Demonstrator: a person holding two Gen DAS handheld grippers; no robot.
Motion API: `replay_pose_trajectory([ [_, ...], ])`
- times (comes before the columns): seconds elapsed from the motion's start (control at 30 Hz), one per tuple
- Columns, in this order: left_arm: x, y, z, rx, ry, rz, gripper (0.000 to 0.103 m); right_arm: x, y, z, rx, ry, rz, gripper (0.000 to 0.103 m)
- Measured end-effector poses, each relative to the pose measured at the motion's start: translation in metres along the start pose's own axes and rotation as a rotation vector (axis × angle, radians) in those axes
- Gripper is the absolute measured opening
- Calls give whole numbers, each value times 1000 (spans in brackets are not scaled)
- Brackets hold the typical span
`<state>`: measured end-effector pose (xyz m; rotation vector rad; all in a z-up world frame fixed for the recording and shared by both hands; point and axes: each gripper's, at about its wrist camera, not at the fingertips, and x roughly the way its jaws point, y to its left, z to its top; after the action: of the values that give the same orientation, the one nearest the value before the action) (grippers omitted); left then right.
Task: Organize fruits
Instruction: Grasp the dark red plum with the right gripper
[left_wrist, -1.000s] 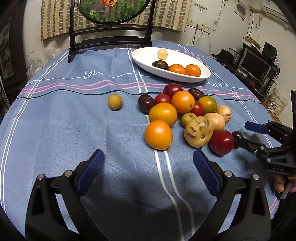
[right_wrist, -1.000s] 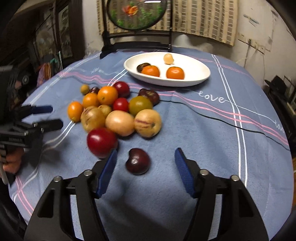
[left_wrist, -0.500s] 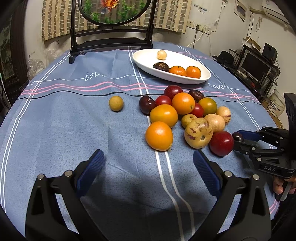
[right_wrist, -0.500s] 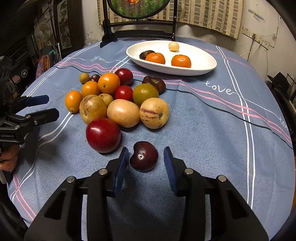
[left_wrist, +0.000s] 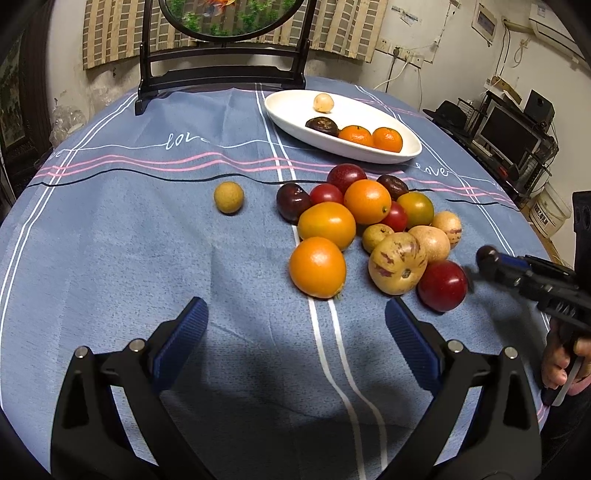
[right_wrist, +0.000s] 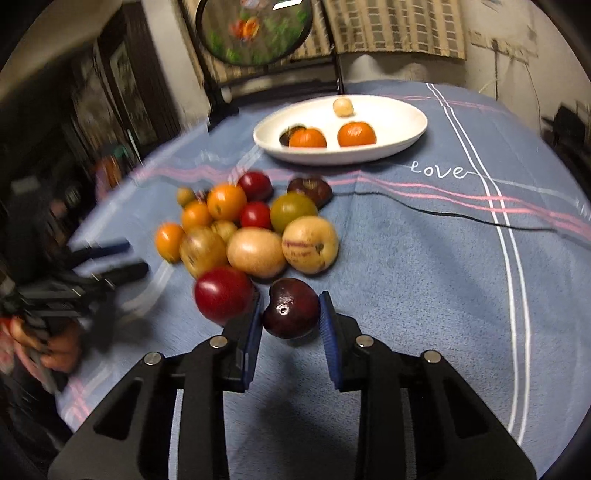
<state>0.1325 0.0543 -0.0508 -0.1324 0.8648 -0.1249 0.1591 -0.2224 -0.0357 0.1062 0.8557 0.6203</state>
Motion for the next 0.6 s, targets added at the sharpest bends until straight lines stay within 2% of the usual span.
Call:
replay_pose_trajectory([
  [0.1, 3, -1, 2, 3, 8, -8, 98, -5, -9, 0, 56, -25, 9, 31],
  [0.33, 5, -9, 7, 36, -11, 6, 97, -8, -10, 1, 59, -38, 10, 31],
  [0.4, 5, -10, 10, 50, -21, 26, 90, -7, -11, 0, 64, -36, 12, 31],
  [0.47, 7, -11, 12, 66, -18, 32, 76, -7, -12, -1, 69, -31, 14, 31],
  [0.53, 10, -13, 13, 82, -7, 28, 69, -7, -13, -1, 72, -30, 16, 31],
  [0.6, 13, -13, 14, 87, 6, 20, 68, -8, -12, -2, 71, -30, 15, 31],
])
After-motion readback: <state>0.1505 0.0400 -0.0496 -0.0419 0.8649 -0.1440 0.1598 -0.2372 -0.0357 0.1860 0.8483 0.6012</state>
